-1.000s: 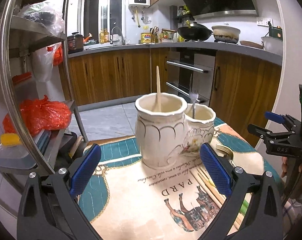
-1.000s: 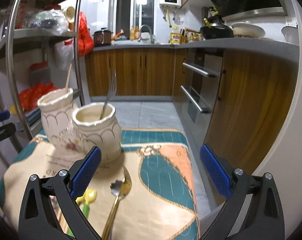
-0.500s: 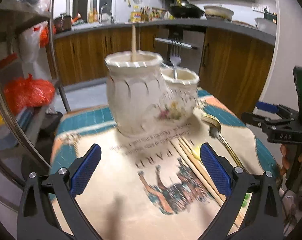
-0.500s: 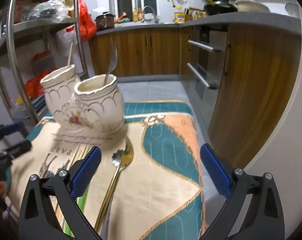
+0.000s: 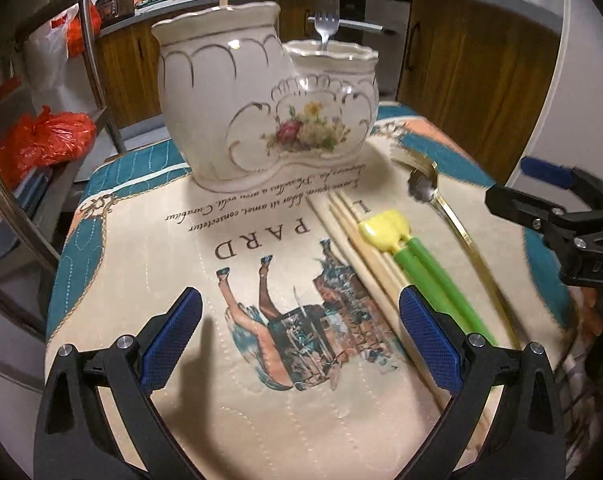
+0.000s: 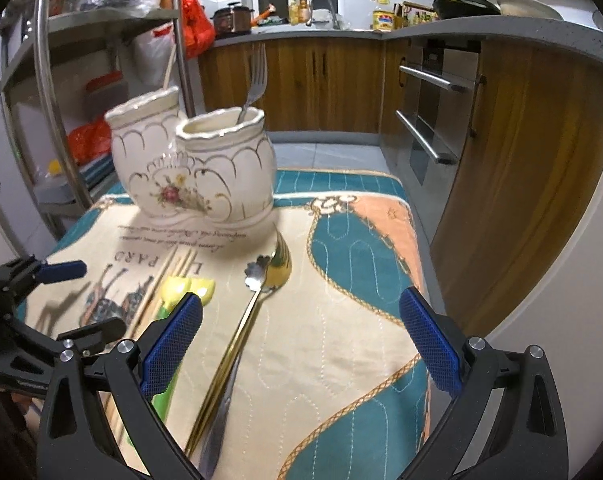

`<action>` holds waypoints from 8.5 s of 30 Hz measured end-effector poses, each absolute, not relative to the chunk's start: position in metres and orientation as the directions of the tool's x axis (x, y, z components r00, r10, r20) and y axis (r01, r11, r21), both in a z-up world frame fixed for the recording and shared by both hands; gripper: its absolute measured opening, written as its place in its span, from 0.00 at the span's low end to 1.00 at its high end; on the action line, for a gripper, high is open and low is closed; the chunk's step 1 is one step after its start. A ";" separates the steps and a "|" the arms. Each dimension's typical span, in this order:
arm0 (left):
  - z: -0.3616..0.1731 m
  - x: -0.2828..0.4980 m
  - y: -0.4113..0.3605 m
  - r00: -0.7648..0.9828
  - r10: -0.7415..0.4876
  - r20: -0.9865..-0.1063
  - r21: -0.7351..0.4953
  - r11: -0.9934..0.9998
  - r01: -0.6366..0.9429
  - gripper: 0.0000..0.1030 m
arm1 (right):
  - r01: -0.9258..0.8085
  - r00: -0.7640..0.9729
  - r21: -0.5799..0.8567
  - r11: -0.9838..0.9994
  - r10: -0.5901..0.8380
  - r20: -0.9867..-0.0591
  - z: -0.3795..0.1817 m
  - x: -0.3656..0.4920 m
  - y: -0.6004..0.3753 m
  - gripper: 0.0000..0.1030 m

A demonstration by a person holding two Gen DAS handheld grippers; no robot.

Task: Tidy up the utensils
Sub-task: 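Move both open tools back over the remaining utensils on the mat, then grasp another chopstick with the left tool while the right grasps a gold fork, then drop the chopstick in the tall holder with left tool while right drops fork in short holder, then move both open tools back over the mat toward the remaining utensils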

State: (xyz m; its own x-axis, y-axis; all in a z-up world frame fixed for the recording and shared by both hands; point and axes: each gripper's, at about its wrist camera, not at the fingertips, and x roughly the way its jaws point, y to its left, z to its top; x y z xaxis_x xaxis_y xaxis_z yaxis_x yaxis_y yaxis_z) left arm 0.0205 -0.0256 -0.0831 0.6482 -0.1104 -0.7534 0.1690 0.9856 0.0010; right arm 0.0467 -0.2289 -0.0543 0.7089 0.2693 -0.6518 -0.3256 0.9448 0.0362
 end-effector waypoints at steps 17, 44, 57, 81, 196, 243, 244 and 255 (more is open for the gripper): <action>-0.080 0.038 -0.031 0.631 -0.109 -0.768 -0.017 0.988 0.151 0.56 | -0.259 0.676 0.079 0.962 0.240 -0.697 -0.068 0.071 -0.225 0.71; -0.075 0.046 -0.025 0.559 -0.250 -0.791 -0.113 0.957 0.267 0.08 | -0.272 0.624 0.176 0.946 0.313 -0.716 -0.065 0.122 -0.207 0.05; -0.055 0.022 0.002 0.608 -0.281 -0.743 -0.118 0.948 0.295 0.02 | -0.346 0.738 0.182 0.920 0.387 -0.554 -0.021 0.073 -0.229 0.04; -0.049 0.007 0.009 0.618 -0.300 -0.727 -0.067 0.926 0.371 0.08 | -0.408 0.847 0.063 0.911 0.403 -0.346 0.036 0.024 -0.221 0.04; 0.049 0.056 0.063 0.941 -0.141 -0.309 -0.082 0.989 0.121 0.94 | -0.245 0.912 0.148 0.958 0.279 -0.301 0.062 0.123 -0.205 0.95; -0.011 0.012 0.033 0.816 -0.237 -0.528 -0.127 0.972 0.200 0.95 | -0.231 0.830 0.085 0.969 0.242 -0.503 -0.012 0.053 -0.253 0.95; -0.020 0.012 0.028 0.796 -0.250 -0.551 -0.137 0.968 0.209 0.94 | -0.238 0.821 0.078 0.968 0.243 -0.517 -0.017 0.053 -0.252 0.95; -0.076 0.007 -0.013 0.667 -0.220 -0.712 -0.114 0.973 0.198 0.92 | -0.263 0.769 0.080 0.961 0.259 -0.585 -0.044 0.049 -0.252 0.95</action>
